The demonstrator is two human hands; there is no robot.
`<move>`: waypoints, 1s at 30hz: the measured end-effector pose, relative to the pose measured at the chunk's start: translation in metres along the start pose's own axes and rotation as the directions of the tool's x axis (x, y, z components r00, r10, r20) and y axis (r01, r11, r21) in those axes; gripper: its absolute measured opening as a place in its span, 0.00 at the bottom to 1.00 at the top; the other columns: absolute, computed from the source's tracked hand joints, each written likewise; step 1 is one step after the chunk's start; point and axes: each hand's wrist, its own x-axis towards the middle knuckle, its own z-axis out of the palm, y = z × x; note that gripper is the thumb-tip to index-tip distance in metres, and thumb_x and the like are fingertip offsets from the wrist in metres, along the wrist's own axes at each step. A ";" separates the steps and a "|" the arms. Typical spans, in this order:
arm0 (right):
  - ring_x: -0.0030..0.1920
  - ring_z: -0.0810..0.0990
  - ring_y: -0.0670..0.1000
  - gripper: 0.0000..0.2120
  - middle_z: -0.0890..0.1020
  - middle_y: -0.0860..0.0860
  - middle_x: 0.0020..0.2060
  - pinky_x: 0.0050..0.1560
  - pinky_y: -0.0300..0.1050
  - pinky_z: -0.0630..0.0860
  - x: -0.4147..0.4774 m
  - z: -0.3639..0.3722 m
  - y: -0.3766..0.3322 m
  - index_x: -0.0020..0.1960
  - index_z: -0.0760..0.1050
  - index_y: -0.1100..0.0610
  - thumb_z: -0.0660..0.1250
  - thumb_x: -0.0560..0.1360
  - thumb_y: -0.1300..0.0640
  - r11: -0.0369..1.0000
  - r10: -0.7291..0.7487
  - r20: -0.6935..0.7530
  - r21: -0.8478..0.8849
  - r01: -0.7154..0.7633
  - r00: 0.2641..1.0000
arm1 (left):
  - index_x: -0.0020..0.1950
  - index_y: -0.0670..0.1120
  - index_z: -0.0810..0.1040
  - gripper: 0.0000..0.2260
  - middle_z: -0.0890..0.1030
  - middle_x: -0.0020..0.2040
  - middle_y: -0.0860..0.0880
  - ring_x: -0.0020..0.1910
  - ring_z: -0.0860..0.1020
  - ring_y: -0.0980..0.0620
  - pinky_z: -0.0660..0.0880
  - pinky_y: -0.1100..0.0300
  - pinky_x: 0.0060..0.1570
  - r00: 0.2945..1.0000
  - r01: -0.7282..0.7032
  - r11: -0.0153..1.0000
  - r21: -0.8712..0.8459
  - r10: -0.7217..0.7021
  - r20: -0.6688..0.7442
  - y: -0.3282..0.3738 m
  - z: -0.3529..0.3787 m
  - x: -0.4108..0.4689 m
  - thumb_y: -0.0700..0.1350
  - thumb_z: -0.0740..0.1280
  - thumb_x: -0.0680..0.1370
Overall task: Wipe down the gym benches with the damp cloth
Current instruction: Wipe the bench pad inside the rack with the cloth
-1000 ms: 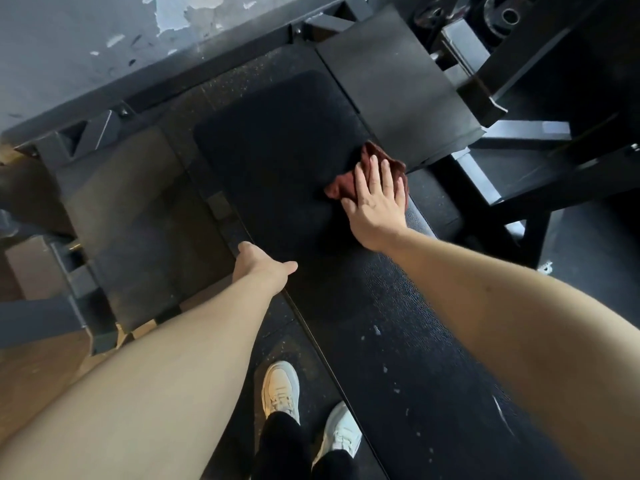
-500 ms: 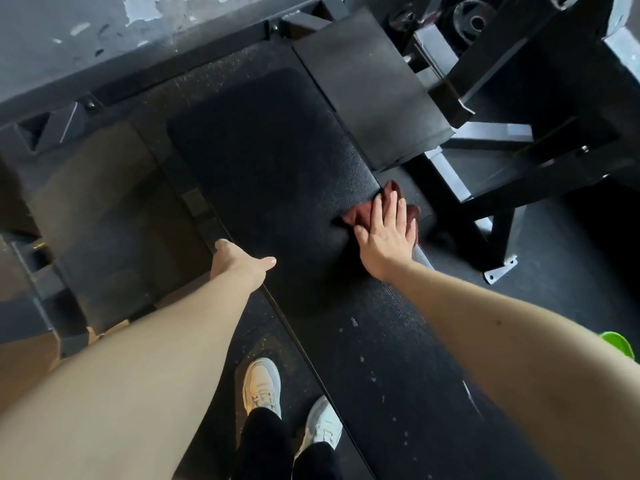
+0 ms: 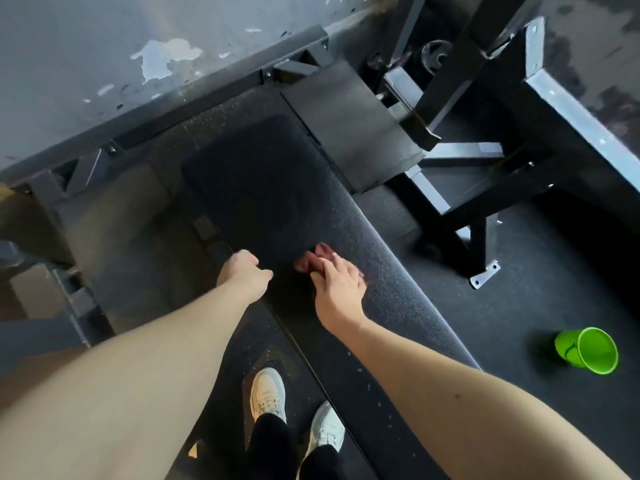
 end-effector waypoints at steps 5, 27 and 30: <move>0.54 0.78 0.40 0.13 0.80 0.42 0.56 0.54 0.30 0.71 -0.059 -0.058 -0.041 0.66 0.75 0.46 0.58 0.86 0.57 0.868 0.004 0.126 0.492 -0.066 0.992 | 0.62 0.45 0.79 0.16 0.81 0.56 0.46 0.50 0.80 0.48 0.77 0.57 0.54 0.960 -0.185 0.979 -0.089 0.199 0.196 0.023 -0.034 -0.048 0.31 0.69 0.77; 0.49 0.85 0.51 0.25 0.84 0.49 0.52 0.47 0.50 0.85 -0.278 -0.192 -0.007 0.62 0.77 0.49 0.80 0.67 0.54 0.796 -0.006 0.223 0.591 -0.130 0.975 | 0.48 0.44 0.79 0.06 0.81 0.47 0.46 0.45 0.78 0.50 0.71 0.57 0.41 0.965 -0.191 0.975 -0.116 0.208 0.157 0.001 -0.013 -0.362 0.43 0.68 0.72; 0.49 0.84 0.48 0.25 0.83 0.47 0.52 0.45 0.47 0.84 -0.308 -0.201 0.016 0.62 0.76 0.48 0.80 0.68 0.55 0.840 -0.035 0.214 0.536 -0.088 0.976 | 0.50 0.44 0.80 0.07 0.82 0.47 0.45 0.43 0.78 0.51 0.71 0.58 0.38 0.971 -0.169 0.972 -0.163 0.192 0.139 -0.009 0.017 -0.398 0.44 0.69 0.73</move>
